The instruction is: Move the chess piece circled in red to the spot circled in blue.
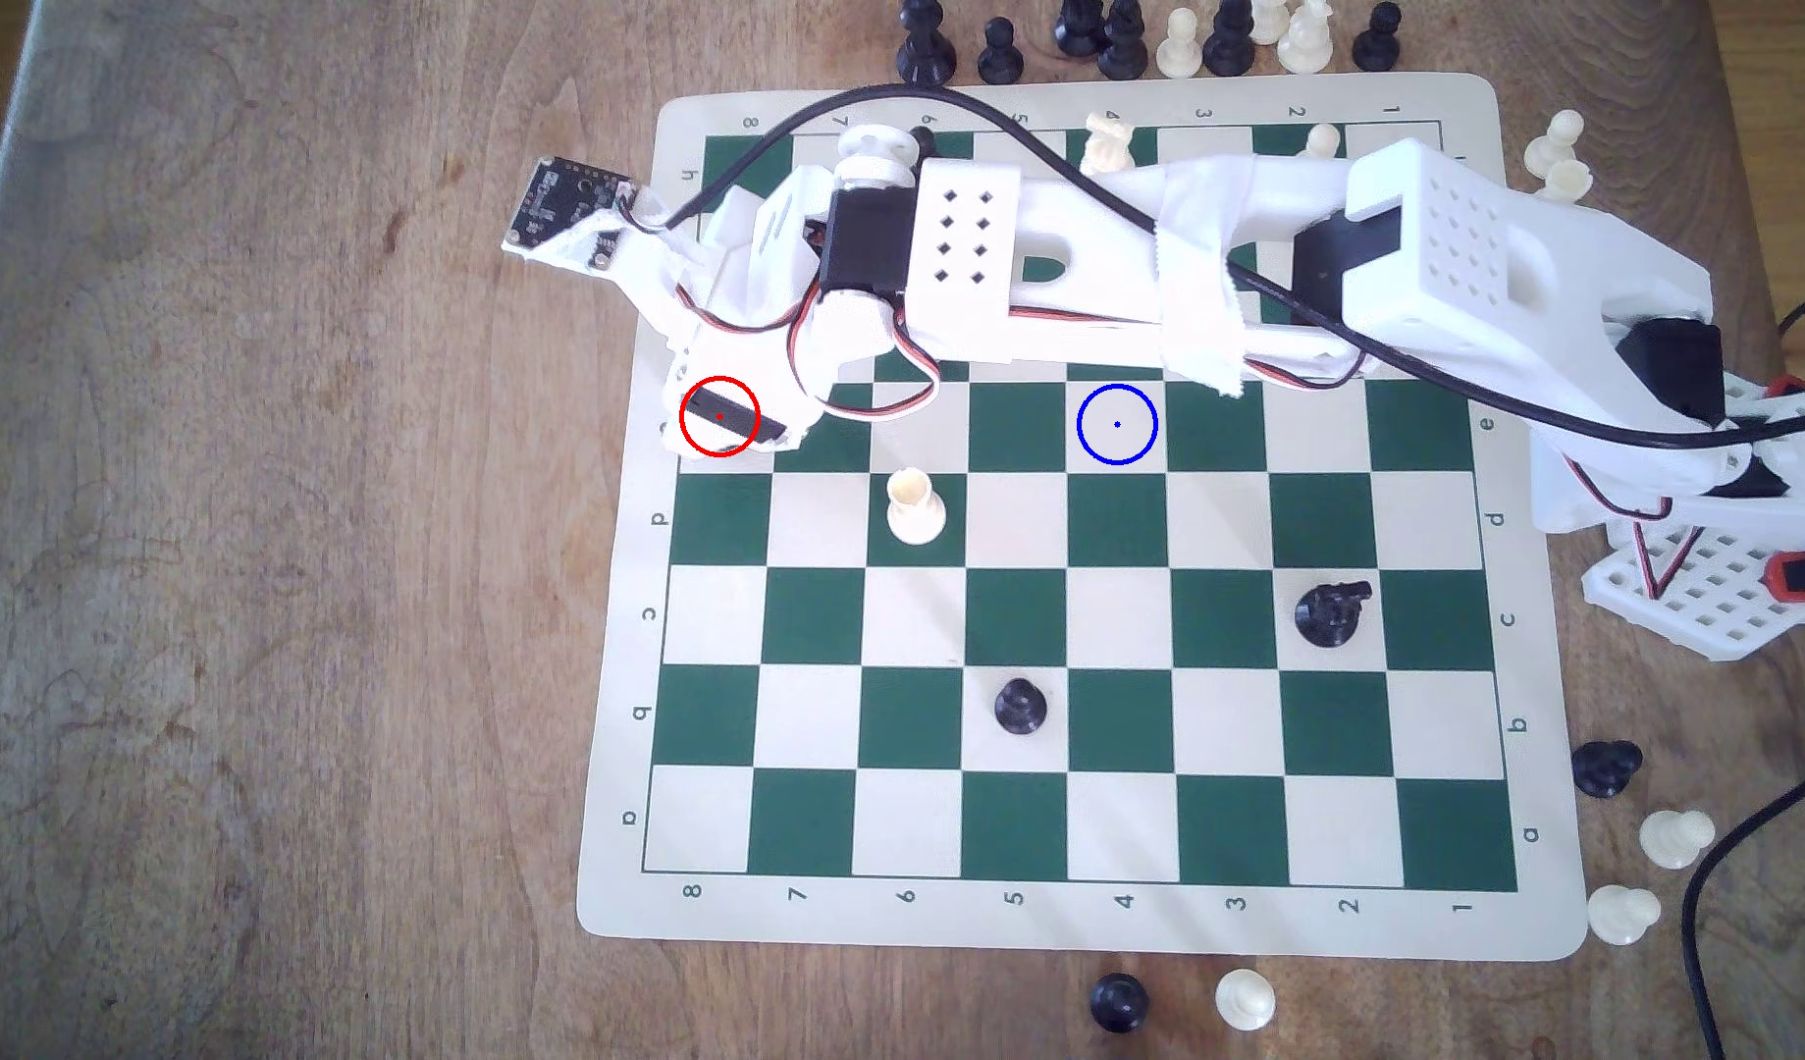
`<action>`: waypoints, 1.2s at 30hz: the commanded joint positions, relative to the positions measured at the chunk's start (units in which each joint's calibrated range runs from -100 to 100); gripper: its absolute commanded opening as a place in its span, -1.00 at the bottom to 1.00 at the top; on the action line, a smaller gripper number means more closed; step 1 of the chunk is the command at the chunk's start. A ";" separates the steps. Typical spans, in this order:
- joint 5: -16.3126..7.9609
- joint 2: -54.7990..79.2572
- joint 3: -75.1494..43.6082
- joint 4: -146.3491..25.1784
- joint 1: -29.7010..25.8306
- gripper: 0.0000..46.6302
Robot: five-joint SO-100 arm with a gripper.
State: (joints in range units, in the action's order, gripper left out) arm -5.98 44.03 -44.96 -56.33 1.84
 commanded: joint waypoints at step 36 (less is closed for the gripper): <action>1.61 -58.97 60.92 14.73 -0.71 -0.99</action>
State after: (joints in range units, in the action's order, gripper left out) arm -4.96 2.56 3.66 -44.46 1.47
